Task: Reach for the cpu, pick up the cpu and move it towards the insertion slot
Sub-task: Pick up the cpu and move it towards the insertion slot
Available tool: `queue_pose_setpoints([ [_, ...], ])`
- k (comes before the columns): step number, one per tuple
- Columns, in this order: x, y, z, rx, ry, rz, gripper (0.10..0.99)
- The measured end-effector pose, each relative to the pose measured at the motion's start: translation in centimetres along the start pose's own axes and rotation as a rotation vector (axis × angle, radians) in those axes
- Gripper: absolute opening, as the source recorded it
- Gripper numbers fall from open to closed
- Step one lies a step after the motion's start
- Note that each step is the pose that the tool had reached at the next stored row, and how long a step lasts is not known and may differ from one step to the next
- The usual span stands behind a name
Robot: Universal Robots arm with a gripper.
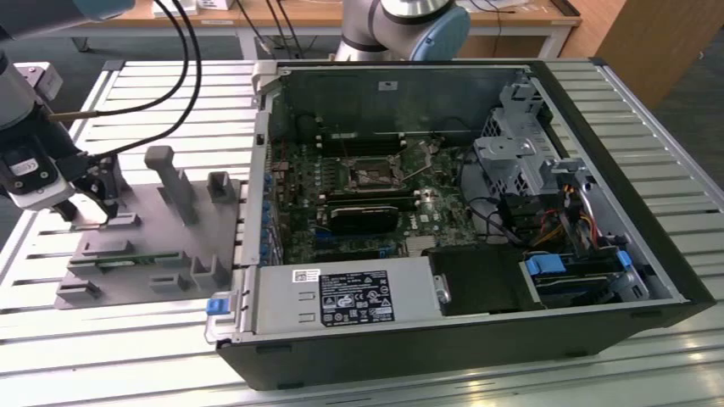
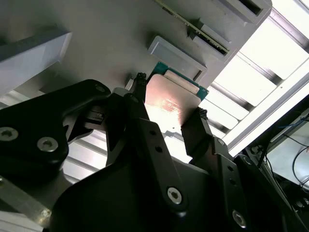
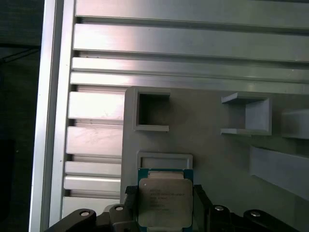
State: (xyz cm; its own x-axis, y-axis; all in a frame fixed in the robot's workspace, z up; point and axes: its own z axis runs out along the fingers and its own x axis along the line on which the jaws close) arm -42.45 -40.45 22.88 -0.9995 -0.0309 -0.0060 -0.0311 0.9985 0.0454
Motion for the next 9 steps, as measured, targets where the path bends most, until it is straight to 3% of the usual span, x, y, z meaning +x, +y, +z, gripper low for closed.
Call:
queue_pose_setpoints([
  [9, -0.01, 0.04, -0.77, 0.000, -0.0001, 0.000, 0.541],
])
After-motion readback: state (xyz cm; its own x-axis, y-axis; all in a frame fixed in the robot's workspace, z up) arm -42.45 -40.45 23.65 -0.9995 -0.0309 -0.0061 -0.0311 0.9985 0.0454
